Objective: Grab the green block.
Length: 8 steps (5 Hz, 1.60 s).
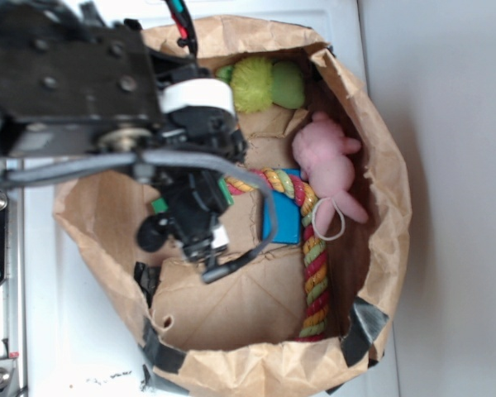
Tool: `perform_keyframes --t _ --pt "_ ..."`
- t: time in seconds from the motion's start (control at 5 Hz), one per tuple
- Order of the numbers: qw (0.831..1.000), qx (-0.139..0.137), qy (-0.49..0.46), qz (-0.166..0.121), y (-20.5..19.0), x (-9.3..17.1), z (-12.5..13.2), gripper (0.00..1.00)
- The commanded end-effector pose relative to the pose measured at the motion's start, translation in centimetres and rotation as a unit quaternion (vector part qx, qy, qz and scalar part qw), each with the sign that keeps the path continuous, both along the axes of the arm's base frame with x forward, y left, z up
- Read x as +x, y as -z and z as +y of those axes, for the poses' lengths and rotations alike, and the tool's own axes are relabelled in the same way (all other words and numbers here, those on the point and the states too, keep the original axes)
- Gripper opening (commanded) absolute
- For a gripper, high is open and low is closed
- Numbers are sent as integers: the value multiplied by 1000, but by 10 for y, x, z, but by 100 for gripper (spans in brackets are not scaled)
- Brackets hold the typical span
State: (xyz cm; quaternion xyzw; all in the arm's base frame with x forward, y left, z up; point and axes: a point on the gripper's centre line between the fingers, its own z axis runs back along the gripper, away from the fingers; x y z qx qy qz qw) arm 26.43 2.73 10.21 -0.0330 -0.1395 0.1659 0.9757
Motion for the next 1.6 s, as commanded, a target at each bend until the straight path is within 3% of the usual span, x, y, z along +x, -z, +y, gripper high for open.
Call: perform_keyframes --t 0.0,0.6,1.0,1.2,1.4 --pt "1000 22 14 -6 15 11 -3 100" --pt "1000 23 -9 -1 37 39 -12 100" --pt "999 38 -12 17 49 29 -26 100" --pt "999 41 -12 18 51 28 -26 0" --pt "999 42 -13 12 50 26 -27 0"
